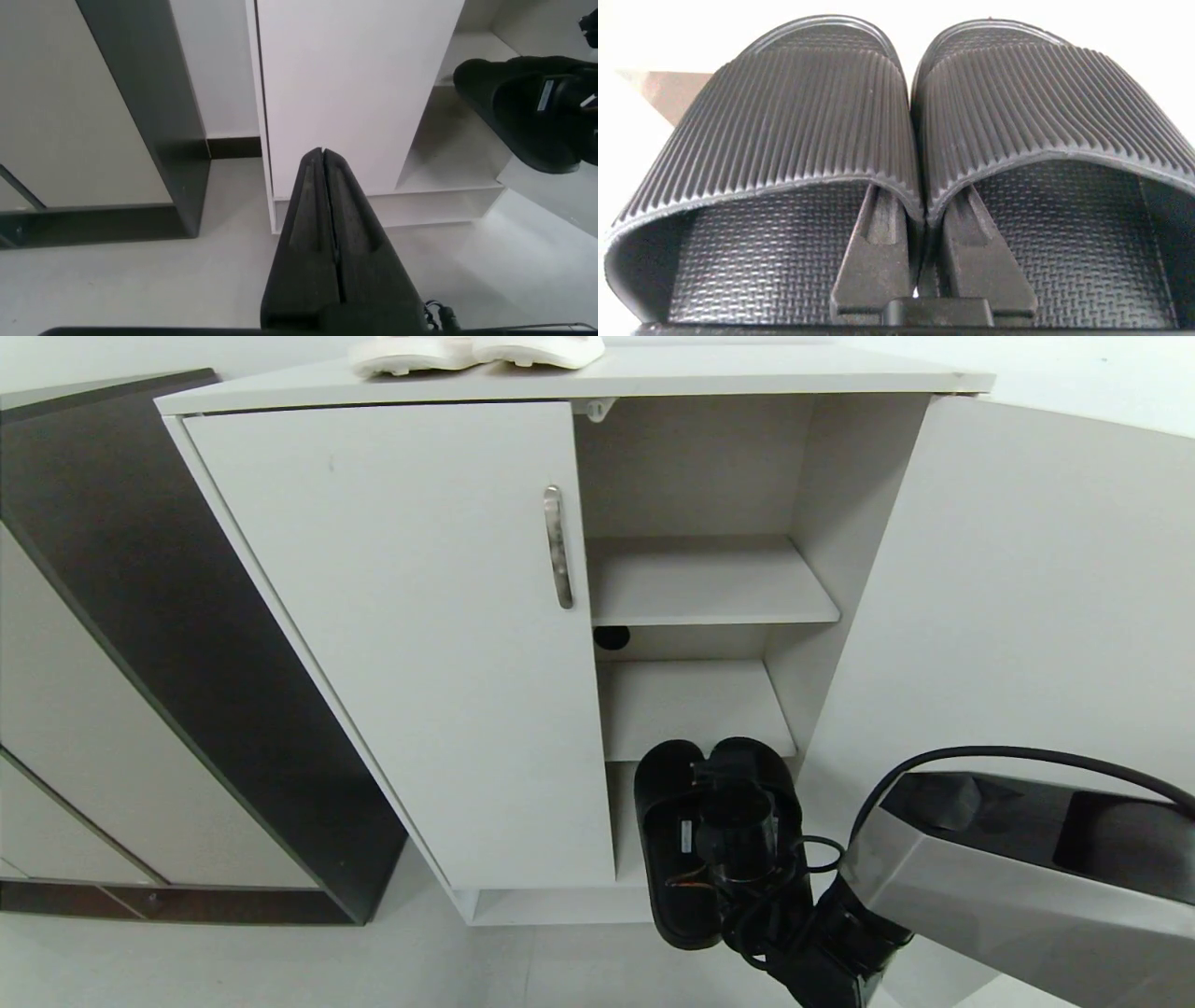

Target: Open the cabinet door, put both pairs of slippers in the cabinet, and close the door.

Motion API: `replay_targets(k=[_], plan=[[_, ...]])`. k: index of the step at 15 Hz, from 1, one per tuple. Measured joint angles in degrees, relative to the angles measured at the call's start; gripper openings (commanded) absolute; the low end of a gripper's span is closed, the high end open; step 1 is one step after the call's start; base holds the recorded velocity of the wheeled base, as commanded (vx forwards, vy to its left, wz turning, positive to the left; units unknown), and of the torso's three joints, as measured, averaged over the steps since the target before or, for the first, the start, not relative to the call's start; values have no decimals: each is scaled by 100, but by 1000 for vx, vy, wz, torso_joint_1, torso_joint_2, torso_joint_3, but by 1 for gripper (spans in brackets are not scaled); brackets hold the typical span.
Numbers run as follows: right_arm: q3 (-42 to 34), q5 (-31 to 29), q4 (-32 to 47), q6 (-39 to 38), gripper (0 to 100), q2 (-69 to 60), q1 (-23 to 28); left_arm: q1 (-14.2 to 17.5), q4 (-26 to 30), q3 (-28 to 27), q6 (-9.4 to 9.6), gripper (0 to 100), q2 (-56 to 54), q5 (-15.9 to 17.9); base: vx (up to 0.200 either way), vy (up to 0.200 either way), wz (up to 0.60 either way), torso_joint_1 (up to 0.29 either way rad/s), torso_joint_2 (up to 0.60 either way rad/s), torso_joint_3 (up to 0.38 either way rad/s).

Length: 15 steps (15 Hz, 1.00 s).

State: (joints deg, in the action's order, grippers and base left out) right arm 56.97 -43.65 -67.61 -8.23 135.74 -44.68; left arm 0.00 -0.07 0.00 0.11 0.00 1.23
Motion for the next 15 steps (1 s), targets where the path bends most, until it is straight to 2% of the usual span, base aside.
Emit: replay_targets(k=[11,15], plan=[[-27,9,-106,13,0,23,6,0,0,0,-1,0,0,7,200,0,0,2,3,2],[-11,178,-150,22,0,28,20,0,0,0,-1,0,0,10,0,0,0,0,0,0]])
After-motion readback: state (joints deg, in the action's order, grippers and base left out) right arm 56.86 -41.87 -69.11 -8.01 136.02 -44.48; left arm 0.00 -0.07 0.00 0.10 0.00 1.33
